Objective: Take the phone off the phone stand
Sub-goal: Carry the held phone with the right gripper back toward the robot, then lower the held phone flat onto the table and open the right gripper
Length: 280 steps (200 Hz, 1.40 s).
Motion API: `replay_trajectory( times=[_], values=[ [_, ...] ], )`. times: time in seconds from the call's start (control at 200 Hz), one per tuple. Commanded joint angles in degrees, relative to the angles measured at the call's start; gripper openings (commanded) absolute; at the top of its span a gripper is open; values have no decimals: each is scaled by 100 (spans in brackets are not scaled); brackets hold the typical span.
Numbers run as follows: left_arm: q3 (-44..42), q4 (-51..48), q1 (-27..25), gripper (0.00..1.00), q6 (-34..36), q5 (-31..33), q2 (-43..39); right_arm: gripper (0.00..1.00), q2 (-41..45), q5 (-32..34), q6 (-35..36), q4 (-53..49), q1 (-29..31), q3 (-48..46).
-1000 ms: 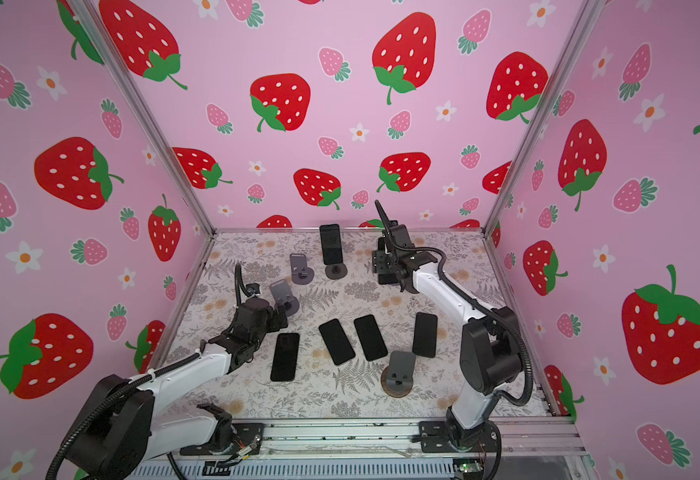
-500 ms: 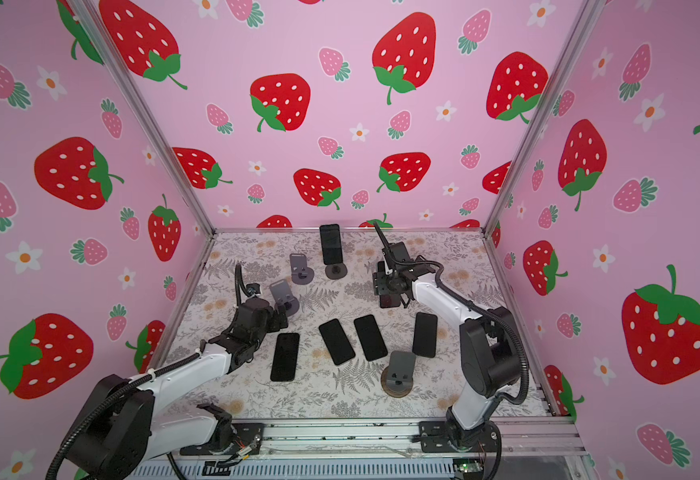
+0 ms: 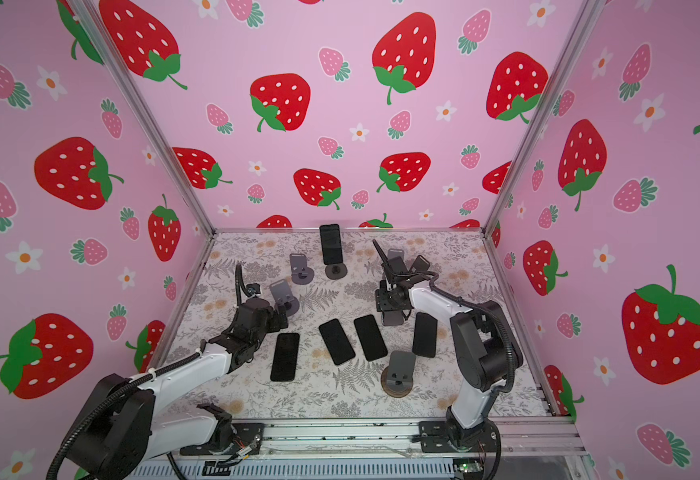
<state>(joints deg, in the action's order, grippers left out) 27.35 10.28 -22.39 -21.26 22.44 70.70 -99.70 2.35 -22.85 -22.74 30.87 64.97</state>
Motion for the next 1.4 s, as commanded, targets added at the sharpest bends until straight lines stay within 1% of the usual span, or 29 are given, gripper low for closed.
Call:
replay_trajectory(
  times=[0.0, 0.07, 0.225, 0.48, 0.625, 0.755, 0.905, 0.996, 1.111, 1.396],
  values=[
    [158, -68, 16, 99, -80, 87, 58, 70, -99, 59, -60, 41, 24, -114],
    [146, -62, 22, 99, -83, 147, 57, 70, -120, 67, -63, 100, 33, -175],
    [165, -61, 17, 99, -79, 75, 76, 71, -303, 321, -74, 225, 34, -169],
    [182, -105, 20, 99, -80, 147, 93, 72, -674, 386, -141, 350, 33, -201],
    [217, -114, 17, 99, -75, 89, 120, 76, -788, 458, -149, 358, 33, -170],
    [200, -139, 23, 99, -83, 199, 111, 77, -795, 393, -185, 313, 33, -151],
    [229, -134, 17, 99, -77, 117, 145, 77, -810, 366, -251, 166, 26, -75],
    [218, -148, 23, 99, -91, 206, 156, 77, -811, 179, -402, 45, 42, 25],
    [246, -140, 22, 99, -82, 86, 180, 77, -869, -117, -483, 184, 61, 41],
    [237, -204, 24, 99, -76, 144, 105, 78, -1044, 150, -424, -103, 59, 272]
  ],
)
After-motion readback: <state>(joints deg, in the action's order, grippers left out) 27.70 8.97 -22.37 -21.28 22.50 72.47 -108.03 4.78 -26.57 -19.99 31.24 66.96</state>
